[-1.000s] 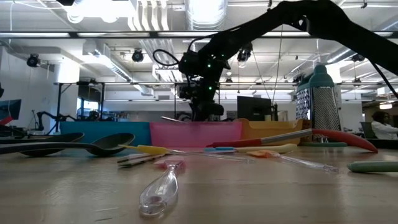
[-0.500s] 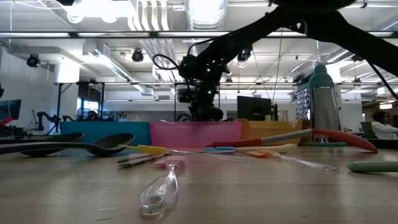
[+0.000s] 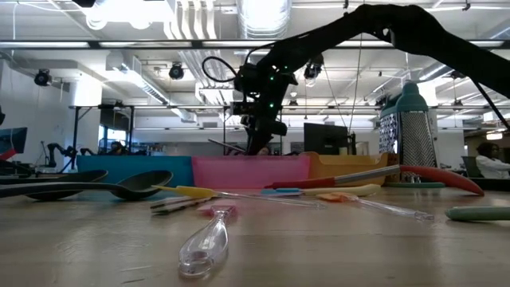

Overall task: Pick & Place Kitchen Items
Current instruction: Put the gold knife into the pink bin

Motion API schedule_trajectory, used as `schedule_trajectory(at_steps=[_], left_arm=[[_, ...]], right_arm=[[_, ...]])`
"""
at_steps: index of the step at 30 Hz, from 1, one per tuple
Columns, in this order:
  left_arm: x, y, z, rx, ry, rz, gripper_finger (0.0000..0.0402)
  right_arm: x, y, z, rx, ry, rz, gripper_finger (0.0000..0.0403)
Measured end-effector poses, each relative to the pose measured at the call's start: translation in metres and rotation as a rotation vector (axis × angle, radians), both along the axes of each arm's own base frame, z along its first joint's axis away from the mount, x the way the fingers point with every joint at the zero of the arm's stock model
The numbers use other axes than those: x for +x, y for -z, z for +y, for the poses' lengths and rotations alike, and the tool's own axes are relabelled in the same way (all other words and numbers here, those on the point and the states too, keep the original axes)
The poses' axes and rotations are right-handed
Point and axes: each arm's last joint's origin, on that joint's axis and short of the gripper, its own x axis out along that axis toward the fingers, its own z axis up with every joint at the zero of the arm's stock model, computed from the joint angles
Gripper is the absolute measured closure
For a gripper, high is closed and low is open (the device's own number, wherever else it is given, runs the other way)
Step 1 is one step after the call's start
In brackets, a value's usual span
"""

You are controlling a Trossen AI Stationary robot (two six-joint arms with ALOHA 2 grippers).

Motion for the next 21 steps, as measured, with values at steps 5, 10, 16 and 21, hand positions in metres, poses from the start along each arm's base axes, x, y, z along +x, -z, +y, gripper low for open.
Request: schedule_trajectory(at_steps=[5, 10, 16, 21], left_arm=[[0.0, 0.0, 0.0, 0.0, 0.0, 0.0, 0.0353], [0.0, 0.0, 0.0, 0.0, 0.001, 0.0, 0.0353], [0.0, 0.0, 0.0, 0.0, 0.0, 0.0, 0.0353], [0.0, 0.0, 0.0, 0.0, 0.001, 0.0, 0.0353]], right_arm=[[0.002, 0.0, 0.0, 0.024, 0.006, 0.036, 0.0374], [0.005, 0.011, -0.001, 0.073, 0.011, 0.066, 0.0374], [0.009, 0.019, 0.0, 0.083, 0.014, 0.089, 0.0374], [0.011, 0.013, 0.001, 0.081, 0.024, 0.071, 0.0374]])
